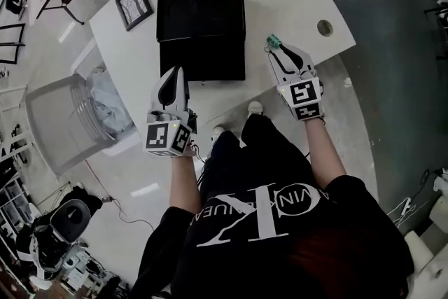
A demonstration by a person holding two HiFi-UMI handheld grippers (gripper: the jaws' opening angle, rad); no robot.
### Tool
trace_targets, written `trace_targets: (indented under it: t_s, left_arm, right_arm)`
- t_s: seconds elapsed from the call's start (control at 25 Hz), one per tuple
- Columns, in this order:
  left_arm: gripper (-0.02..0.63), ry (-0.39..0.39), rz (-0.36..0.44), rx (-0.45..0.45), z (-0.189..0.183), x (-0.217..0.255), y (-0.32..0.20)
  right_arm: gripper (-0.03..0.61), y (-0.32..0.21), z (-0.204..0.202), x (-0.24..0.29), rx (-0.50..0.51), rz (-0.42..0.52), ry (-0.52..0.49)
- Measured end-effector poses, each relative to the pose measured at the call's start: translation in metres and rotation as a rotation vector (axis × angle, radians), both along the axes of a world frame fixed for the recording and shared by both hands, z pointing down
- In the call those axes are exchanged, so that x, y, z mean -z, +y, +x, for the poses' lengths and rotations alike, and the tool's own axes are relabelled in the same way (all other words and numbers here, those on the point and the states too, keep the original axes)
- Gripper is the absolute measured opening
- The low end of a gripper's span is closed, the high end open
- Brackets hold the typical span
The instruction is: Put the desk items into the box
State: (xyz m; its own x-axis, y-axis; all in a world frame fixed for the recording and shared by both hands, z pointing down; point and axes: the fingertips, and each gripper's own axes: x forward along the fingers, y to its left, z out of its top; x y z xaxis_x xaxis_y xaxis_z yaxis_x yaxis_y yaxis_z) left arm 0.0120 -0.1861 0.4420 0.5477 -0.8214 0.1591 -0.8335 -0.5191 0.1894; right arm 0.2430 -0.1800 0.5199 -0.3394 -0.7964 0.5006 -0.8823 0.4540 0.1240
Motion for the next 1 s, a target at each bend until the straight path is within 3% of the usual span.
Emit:
trace_targets:
  t_s: [0.64,1.0]
  left_arm:
    - [0.009,-0.031,-0.040,0.137,-0.018,-0.010,0.022]
    - [0.009,-0.033,-0.038,0.159,-0.016,-0.008,0.028]
  right_arm:
    - [0.101,-0.023,-0.004,-0.025,0.140,-0.010,0.243]
    - [0.034,-0.026,-0.003,-0.020,0.151,0.021,0.255]
